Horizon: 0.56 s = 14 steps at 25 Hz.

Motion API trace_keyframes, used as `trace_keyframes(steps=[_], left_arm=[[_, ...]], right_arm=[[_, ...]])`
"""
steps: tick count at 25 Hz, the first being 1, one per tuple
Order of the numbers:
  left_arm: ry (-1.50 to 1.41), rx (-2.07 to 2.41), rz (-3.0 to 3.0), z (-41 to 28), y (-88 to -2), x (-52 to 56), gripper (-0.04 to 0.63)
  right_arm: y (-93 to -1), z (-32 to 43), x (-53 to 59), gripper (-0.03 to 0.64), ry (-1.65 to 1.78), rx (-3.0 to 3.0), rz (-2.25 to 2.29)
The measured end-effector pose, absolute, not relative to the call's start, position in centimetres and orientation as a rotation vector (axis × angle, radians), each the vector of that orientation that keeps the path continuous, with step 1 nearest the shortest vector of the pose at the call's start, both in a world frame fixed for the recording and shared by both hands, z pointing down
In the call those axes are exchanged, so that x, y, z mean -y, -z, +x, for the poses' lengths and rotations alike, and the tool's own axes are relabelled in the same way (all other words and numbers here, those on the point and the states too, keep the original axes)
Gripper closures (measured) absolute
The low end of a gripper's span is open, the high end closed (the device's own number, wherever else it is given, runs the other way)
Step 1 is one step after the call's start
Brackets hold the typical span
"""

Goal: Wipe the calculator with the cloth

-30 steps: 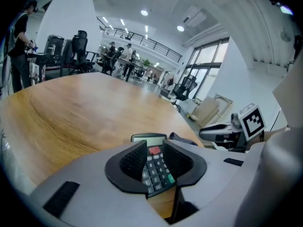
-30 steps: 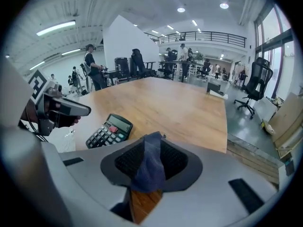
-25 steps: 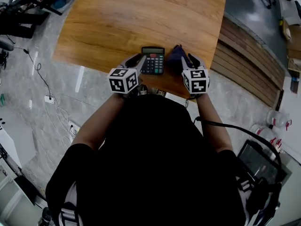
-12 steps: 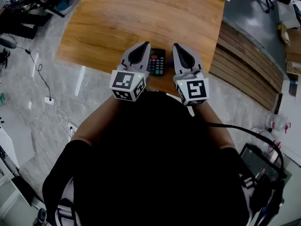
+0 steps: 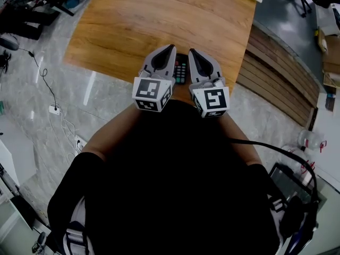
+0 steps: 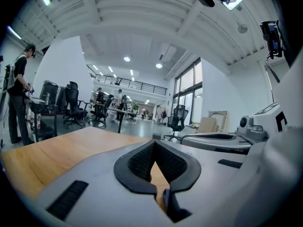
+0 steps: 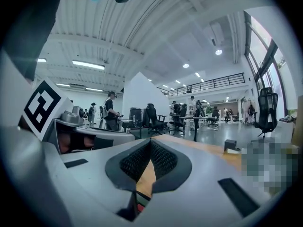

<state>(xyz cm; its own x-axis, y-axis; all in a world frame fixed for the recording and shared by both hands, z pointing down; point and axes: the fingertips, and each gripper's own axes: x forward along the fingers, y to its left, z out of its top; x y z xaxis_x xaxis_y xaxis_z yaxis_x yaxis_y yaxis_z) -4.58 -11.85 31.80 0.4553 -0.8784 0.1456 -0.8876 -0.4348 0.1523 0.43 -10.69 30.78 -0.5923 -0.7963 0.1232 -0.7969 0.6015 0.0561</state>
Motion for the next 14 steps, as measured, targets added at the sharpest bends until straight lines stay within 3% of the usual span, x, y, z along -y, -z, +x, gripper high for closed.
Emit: trace_keyframes(steps=[14], left_arm=[[-0.059, 1.506, 2.506, -4.1, -32.2, 13.6, 0.588]], right_arm=[[-31.3, 1.4, 12.9, 0.601, -0.07, 2.658, 1.416]])
